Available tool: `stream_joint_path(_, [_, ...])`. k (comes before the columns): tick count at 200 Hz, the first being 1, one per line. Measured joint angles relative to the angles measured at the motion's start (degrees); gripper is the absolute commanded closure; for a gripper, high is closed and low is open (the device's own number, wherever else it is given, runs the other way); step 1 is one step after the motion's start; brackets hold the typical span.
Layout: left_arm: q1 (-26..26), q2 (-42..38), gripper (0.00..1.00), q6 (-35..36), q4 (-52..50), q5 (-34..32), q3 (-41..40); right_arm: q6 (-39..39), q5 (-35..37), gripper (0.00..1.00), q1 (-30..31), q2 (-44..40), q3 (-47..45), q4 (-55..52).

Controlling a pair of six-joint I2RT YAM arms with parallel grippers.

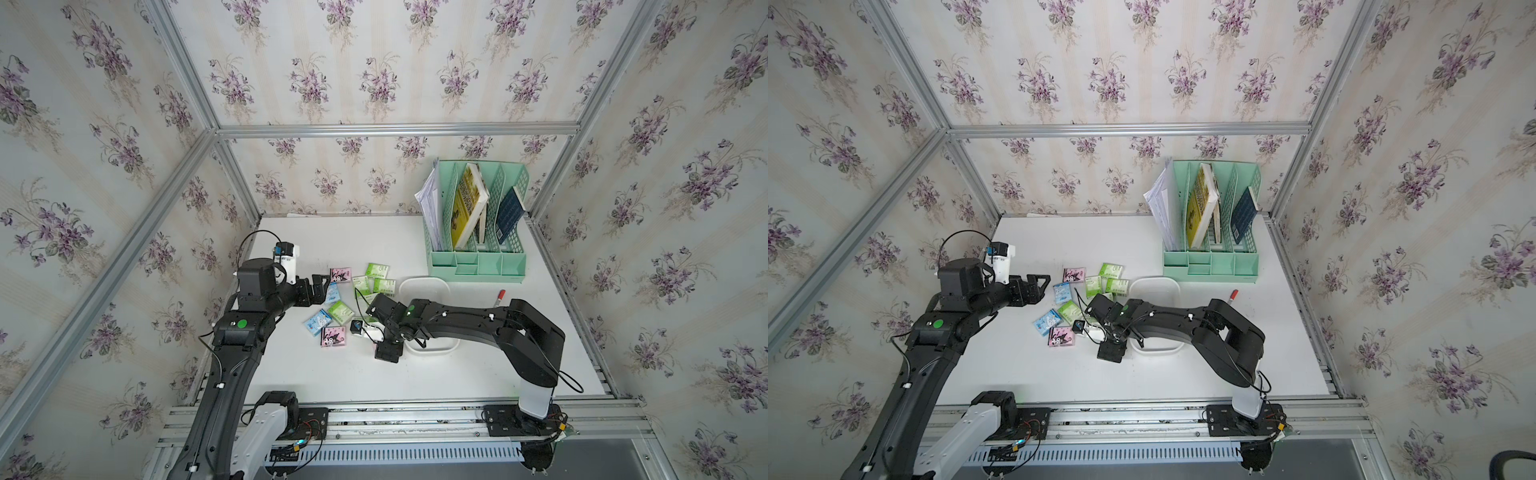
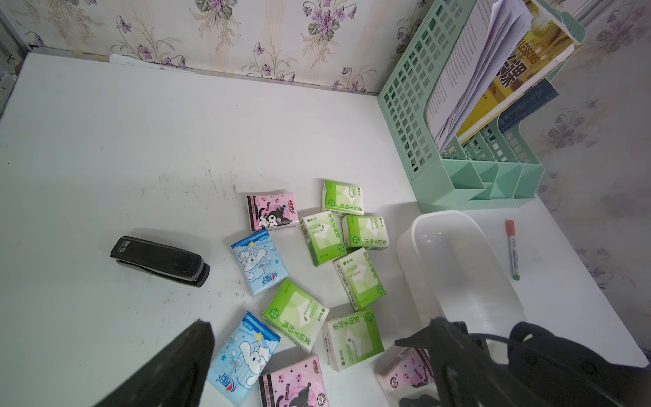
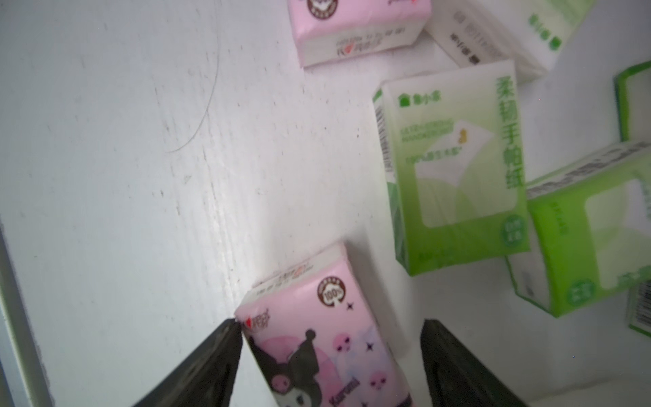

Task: Put the pocket tissues into the storage box
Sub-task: Pick up the pocket tissues from the center of the board.

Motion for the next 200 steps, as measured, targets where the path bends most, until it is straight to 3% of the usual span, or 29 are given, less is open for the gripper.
stream_joint_path(37, [0.00,0.22,0.01,0.46,-0.81,-0.33,0.00,-0.02,0.20,0.24,0.26,2.27,1.31,-0.37])
stream_joint_path(77, [0.00,0.20,0.01,1.09,-1.92,-1.01,0.22,0.00,-0.07,0.48,0.26,3.54,2.89,-1.22])
stream_joint_path(104, [0.00,0.20,0.01,1.75,-2.01,-1.44,0.81,0.02,-0.50,0.55,0.26,3.74,3.69,-1.66])
stream_joint_path(146, [0.00,0.39,0.01,2.01,-2.19,-1.49,2.14,0.28,-1.57,0.59,0.26,2.45,6.95,-2.97])
stream_joint_path(200, [-0.07,1.60,0.01,1.95,-2.19,-1.49,3.74,-0.94,0.44,0.63,-1.99,-6.56,10.10,-2.10])
